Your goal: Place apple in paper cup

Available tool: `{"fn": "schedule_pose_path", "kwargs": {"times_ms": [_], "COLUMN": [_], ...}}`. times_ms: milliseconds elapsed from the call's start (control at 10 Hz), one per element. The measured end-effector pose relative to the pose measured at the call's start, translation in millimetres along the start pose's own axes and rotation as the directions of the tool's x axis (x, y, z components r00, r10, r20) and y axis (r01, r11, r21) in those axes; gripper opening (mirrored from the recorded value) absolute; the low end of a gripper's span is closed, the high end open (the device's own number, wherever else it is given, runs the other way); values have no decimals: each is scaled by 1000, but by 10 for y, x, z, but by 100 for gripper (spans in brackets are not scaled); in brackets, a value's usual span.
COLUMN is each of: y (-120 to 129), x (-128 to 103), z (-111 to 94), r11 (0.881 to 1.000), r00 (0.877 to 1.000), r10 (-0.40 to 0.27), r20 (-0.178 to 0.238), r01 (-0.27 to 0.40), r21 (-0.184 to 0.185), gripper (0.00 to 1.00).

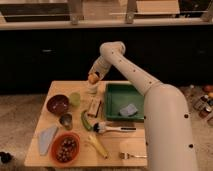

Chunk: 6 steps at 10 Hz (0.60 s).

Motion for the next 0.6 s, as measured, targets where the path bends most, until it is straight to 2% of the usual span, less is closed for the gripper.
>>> {"fn": "schedule_pose_path", "kwargs": {"times_ms": [200, 400, 600], "y": [-33, -32, -25], "x": [-5, 3, 14], "z": [11, 9, 1], "r11": [1000, 1000, 1000], "r00": [1000, 1000, 1000], "r10": [-8, -10, -12], "r20": [3, 5, 9], "r01": [8, 10, 12], "r21": [-1, 0, 1], "gripper": [65, 79, 80]}}
